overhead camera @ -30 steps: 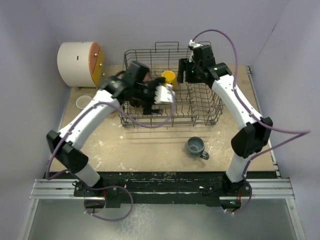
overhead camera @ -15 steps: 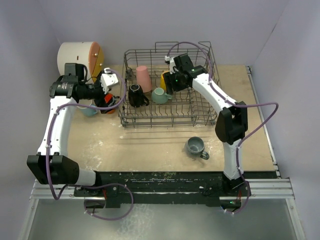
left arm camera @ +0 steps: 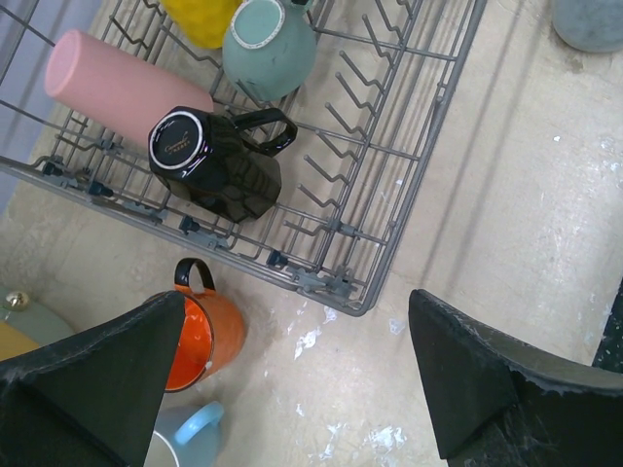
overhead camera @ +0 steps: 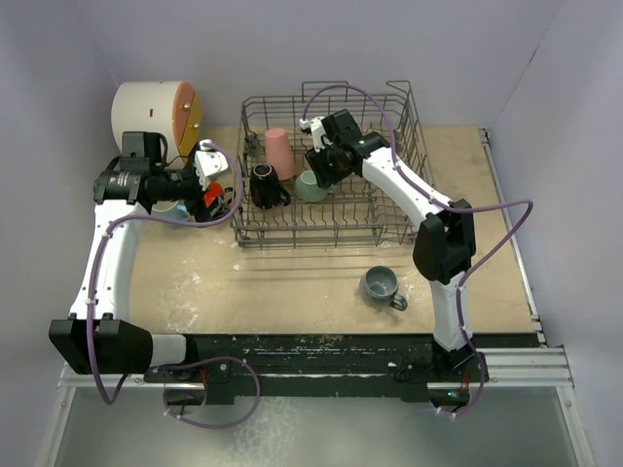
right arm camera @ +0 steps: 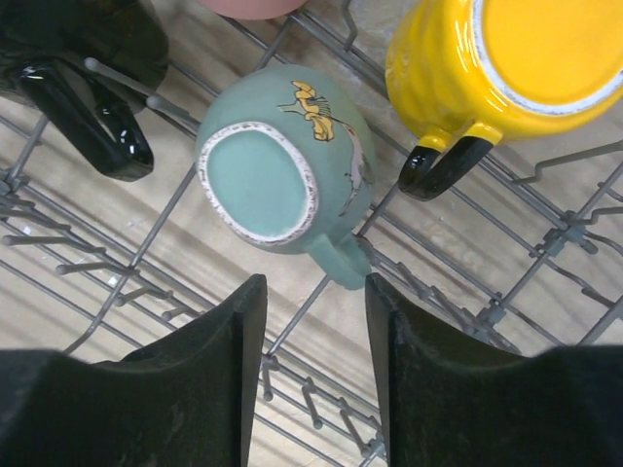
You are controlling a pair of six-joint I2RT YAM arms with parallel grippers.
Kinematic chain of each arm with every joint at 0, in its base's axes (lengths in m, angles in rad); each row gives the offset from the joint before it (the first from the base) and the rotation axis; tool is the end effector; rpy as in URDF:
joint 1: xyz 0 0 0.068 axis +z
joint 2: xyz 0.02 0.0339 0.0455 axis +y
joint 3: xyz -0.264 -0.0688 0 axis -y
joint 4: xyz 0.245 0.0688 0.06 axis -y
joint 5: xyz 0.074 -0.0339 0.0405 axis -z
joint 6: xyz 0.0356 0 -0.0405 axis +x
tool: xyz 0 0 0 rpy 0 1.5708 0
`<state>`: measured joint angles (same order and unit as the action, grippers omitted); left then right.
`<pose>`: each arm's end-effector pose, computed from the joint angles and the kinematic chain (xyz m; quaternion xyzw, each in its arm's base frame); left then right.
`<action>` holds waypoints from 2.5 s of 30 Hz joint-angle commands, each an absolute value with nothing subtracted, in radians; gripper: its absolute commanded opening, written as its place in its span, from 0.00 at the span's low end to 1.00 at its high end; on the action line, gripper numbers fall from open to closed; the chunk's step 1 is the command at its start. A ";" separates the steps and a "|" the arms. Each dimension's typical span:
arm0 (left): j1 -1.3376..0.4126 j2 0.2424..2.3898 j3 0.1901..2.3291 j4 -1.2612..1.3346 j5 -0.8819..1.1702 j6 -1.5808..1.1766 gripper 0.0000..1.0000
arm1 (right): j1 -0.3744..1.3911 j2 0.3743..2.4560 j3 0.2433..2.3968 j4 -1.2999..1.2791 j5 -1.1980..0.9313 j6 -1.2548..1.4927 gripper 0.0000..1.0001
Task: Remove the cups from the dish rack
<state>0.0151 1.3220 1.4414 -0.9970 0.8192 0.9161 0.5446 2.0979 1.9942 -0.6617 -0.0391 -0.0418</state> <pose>0.2543 -0.0222 0.3825 0.4974 0.7178 -0.1948 0.4466 0.4113 0.2508 0.3001 -0.2732 0.8784 0.1149 0.3750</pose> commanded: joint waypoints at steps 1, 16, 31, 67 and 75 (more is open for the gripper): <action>0.021 1.287 1.430 -0.954 0.855 0.917 0.99 | 0.574 2.111 2.016 -0.672 0.002 -0.100 0.46; 0.020 1.258 1.408 -0.935 0.846 0.897 0.99 | 0.593 2.131 1.982 -0.651 0.040 -0.077 0.33; 0.020 1.255 1.399 -0.925 0.860 0.886 0.99 | 0.593 2.100 2.081 -0.723 0.034 -0.067 0.47; 0.020 1.249 1.384 -0.910 0.861 0.877 0.99 | 0.562 2.074 2.025 -0.645 0.072 -0.076 0.45; 0.020 1.256 1.383 -0.911 0.871 0.876 0.99 | 0.562 2.069 2.029 -0.617 0.070 -0.081 0.44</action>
